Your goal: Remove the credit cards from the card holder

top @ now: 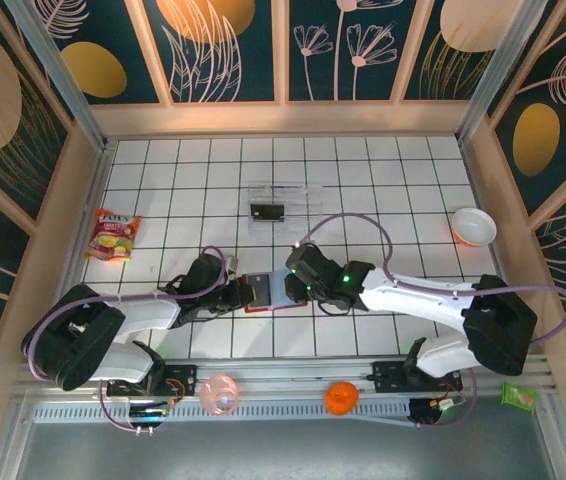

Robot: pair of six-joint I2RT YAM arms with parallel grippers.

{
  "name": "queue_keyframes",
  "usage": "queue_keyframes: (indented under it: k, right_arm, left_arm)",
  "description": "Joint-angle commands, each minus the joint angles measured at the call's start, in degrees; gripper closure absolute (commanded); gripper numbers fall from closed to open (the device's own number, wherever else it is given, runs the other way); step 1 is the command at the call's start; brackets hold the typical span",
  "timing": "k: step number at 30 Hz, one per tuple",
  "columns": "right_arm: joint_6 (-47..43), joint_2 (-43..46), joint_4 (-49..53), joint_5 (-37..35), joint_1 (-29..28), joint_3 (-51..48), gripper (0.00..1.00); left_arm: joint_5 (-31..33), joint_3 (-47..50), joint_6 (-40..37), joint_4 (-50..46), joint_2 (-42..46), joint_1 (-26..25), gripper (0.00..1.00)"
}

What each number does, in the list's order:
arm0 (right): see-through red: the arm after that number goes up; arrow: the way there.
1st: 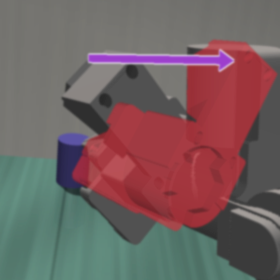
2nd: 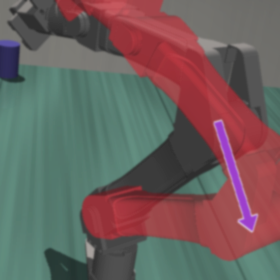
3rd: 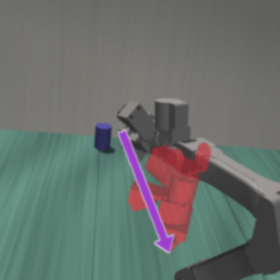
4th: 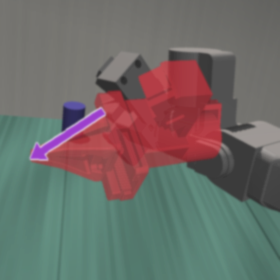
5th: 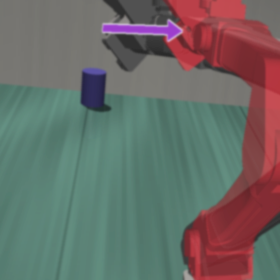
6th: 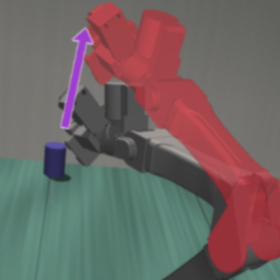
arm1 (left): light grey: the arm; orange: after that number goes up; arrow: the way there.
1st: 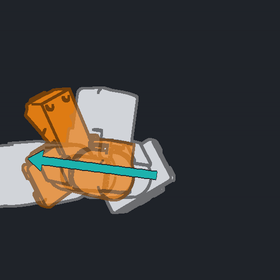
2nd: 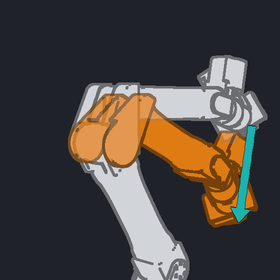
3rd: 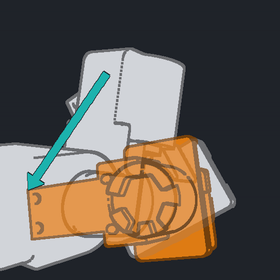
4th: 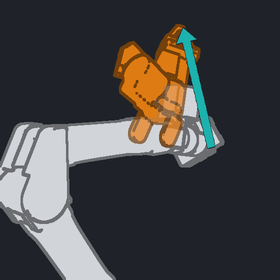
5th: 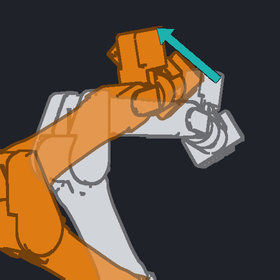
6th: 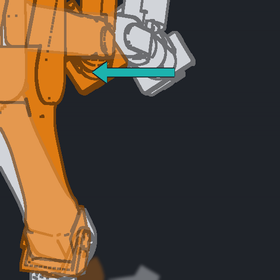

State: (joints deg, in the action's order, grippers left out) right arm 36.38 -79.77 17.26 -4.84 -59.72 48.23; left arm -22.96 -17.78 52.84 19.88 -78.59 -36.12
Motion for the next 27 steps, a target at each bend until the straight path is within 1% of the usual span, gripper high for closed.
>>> queue_keyframes:
  k: [1, 3, 6, 10, 14, 17, 18, 20, 23, 27]
  right_arm:
    - [-5.8, -4.9, -5.1, 12.0, 1.6, 4.3, 0.80]
    - [-5.5, -8.5, -6.2, 14.9, 2.6, 4.4, 0.87]
    - [-3.9, -11.2, -6.3, 14.0, 3.2, 2.3, 0.91]
    - [-0.4, -10.9, -7.4, 12.4, 3.9, -3.1, 0.92]
    - [0.6, -10.6, -6.2, 10.5, 3.9, -4.6, 0.92]
    - [-1.7, -7.9, -6.8, 10.6, 3.3, -2.9, 0.86]
    - [-2.7, -6.9, -7.5, 11.4, 3.3, -2.2, 0.82]
    - [-4.2, -6.4, -8.8, 13.9, 3.4, -0.8, 0.78]
    - [-4.7, -9.0, -11.2, 19.0, 3.9, 1.3, 0.71]
    - [-3.9, -13.9, -14.4, 24.4, 4.4, 3.5, 0.67]
  left_arm:
    - [-0.2, 0.5, 0.1, 0.0, -0.6, -0.1, 1.00]
    - [0.1, 0.3, -0.1, -0.6, -0.3, -0.1, 1.00]
    - [0.7, 0.0, -0.4, -1.1, 0.3, -0.1, 1.00]
    - [1.0, -0.8, -0.8, -1.3, -0.3, -0.1, 1.00]
    - [1.0, -1.3, -1.5, -1.4, -0.6, -0.1, 1.00]
    - [0.9, -2.2, -2.5, -1.6, 1.3, -0.1, 1.00]
    - [1.0, -2.5, -2.7, -2.0, 2.4, -0.1, 1.00]
    - [1.4, -3.7, -3.8, -3.9, 4.3, -0.1, 1.00]
    - [3.4, -5.7, -6.2, -8.8, 4.9, -0.1, 1.00]
    - [5.3, -5.4, -6.3, -9.1, 4.5, -0.1, 1.00]
